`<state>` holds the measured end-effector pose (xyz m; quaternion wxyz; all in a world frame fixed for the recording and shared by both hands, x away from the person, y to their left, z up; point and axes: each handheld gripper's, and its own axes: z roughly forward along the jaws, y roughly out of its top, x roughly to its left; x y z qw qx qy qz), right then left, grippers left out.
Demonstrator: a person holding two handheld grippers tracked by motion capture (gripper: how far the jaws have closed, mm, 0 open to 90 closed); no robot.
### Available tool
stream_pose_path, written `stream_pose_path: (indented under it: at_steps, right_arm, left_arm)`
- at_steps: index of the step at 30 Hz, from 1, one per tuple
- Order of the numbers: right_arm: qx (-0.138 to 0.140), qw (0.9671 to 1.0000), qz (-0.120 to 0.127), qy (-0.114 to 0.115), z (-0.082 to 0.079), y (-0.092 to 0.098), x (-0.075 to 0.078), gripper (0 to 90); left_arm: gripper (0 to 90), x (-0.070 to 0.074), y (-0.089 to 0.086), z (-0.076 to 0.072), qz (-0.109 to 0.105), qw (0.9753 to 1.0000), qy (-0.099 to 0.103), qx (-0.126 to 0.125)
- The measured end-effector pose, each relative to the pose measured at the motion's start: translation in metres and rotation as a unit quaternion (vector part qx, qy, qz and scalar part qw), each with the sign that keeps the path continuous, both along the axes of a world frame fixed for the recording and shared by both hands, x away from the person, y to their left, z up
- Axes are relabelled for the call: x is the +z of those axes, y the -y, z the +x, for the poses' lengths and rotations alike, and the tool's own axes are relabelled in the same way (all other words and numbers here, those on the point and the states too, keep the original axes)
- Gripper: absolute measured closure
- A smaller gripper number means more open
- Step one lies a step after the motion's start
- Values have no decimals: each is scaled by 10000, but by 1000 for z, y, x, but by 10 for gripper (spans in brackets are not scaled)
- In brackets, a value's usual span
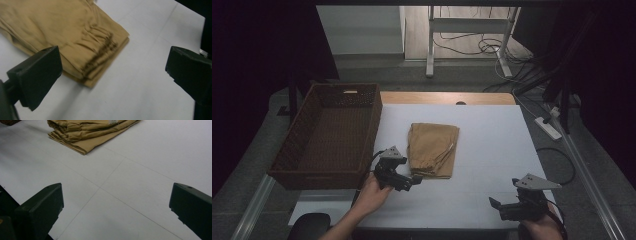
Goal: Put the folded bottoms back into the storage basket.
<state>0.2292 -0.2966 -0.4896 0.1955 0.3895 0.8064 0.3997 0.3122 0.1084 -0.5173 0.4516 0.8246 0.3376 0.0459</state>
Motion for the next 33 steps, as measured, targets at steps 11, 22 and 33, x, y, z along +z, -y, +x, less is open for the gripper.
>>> stream_pose_path:
  at_steps: [11,22,33]
  right_arm:
    - [-1,10000,34,-13,0,0,0,2]
    - [-5,10000,43,-26,1,1,0,2]
    - [-10,10000,45,-41,1,1,0,2]
  left_arm:
    - [10,6,7,36,66,9987,130,490]
    - [18,6,15,67,403,9961,140,778]
    - [10,-1,10,102,400,9961,-118,783]
